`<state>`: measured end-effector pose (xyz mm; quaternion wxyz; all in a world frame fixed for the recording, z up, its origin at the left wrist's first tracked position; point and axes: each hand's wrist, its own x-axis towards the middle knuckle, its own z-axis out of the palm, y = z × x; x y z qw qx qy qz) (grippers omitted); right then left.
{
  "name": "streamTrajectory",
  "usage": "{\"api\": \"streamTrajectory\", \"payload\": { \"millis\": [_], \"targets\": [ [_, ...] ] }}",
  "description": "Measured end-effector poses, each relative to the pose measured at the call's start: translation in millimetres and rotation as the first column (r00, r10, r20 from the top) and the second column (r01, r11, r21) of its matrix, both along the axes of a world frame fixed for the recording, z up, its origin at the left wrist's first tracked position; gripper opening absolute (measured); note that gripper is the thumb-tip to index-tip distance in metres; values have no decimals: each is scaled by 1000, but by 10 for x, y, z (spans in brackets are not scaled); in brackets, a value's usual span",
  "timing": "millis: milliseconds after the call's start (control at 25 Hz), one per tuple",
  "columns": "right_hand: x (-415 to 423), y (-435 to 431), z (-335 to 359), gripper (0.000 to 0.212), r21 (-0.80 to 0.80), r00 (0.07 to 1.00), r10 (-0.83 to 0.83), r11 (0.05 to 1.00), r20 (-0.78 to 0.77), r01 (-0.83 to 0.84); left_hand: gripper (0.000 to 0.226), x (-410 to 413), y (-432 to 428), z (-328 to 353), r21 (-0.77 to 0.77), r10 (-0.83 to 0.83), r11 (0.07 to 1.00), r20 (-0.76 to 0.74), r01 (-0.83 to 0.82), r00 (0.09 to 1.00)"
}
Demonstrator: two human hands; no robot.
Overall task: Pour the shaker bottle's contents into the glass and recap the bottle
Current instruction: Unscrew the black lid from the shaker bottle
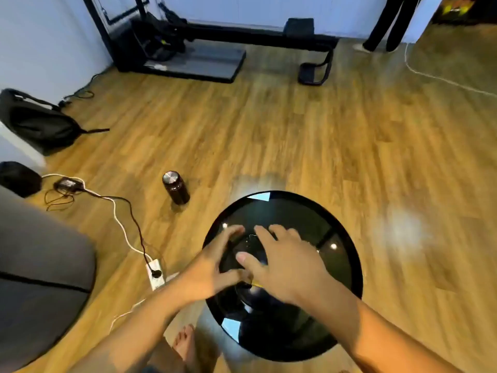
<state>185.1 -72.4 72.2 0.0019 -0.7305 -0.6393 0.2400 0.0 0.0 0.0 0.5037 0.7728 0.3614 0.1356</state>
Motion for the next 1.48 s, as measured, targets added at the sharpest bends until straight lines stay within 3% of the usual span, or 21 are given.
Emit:
{"api": "streamTrajectory", "payload": {
  "millis": [120, 200, 280, 400, 560, 640, 680, 760, 840, 880, 960, 1040, 1120, 1160, 1200, 1240, 1280, 1320, 1400, 1480],
  "targets": [
    [-218, -141, -598, 79, -13, 992, 32, 999, 118, -31, 104, -30, -256, -620, -90, 21, 996, 109, -11, 994],
    [-281, -210, -792, 79, 115, 982, -33, 993, 184, 11, 117, 31, -435, -914, -87, 62, 995, 129, -51, 990],
    [-292, -199, -868, 76, 218, 971, -61, 976, 233, 9, 120, 171, -569, -1025, -47, 200, 980, 147, -195, 969],
    [-261, -164, -812, 66, 204, 966, -26, 978, 256, -27, 114, 259, -609, -1085, 17, 298, 953, 111, -301, 948],
    [-409, -118, -723, 37, 165, 906, 321, 913, 276, -373, 93, 295, -584, -1265, 78, 261, 961, 46, -264, 964],
    [-546, -218, -621, 41, 135, 852, 510, 842, 116, -523, 86, 313, -596, -1360, 57, 295, 953, 19, -296, 955],
    [-567, -257, -591, 44, 157, 849, 526, 835, 52, -527, 84, 311, -599, -1376, 28, 312, 949, 65, -314, 948],
    [-455, -170, -547, 47, 306, 927, 343, 875, 153, -375, 93, 298, -596, -1302, 1, 294, 955, 133, -296, 947],
    [-296, -53, -531, 55, 210, 918, 10, 973, 396, -101, 94, 302, -568, -1265, 9, 274, 960, 157, -279, 949],
    [-280, -30, -589, 54, 125, 913, -28, 992, 406, -25, 92, 303, -565, -1252, 8, 267, 962, 164, -272, 950],
    [-371, -38, -700, 45, 119, 946, 138, 977, 294, -179, 94, 293, -561, -1247, 14, 242, 969, 131, -246, 961],
    [-458, -112, -676, 44, 197, 898, 425, 876, 117, -440, 93, 292, -572, -1278, 14, 222, 974, 126, -225, 967],
    [-422, -97, -552, 39, 264, 871, 489, 847, -47, -462, 88, 294, -572, -1256, 33, 217, 973, 178, -226, 960],
    [-356, -23, -518, 41, 285, 906, 423, 872, -29, -398, 90, 290, -573, -1244, 18, 224, 973, 197, -232, 955],
    [-273, 54, -511, 47, 280, 940, 315, 898, 132, -340, 93, 288, -567, -1242, 7, 236, 970, 186, -241, 954],
    [-217, 82, -528, 55, 201, 911, 191, 939, 365, -278, 94, 299, -549, -1264, -7, 238, 971, 156, -240, 959],
    [-224, 73, -578, 59, 125, 870, 149, 964, 471, -233, 92, 296, -549, -1268, -6, 239, 971, 138, -240, 961],
    [-282, 46, -648, 58, 86, 862, 204, 958, 464, -273, 89, 290, -531, -1304, 6, 227, 973, 123, -229, 966],
    [-492, -76, -691, 43, 171, 867, 465, 853, 177, -493, 79, 292, -537, -1358, -22, 171, 985, 93, -169, 981],
    [-579, -195, -606, 36, 304, 825, 562, 797, -61, -521, 80, 282, -568, -1327, -44, 136, 990, 86, -133, 987]
  ]
}}
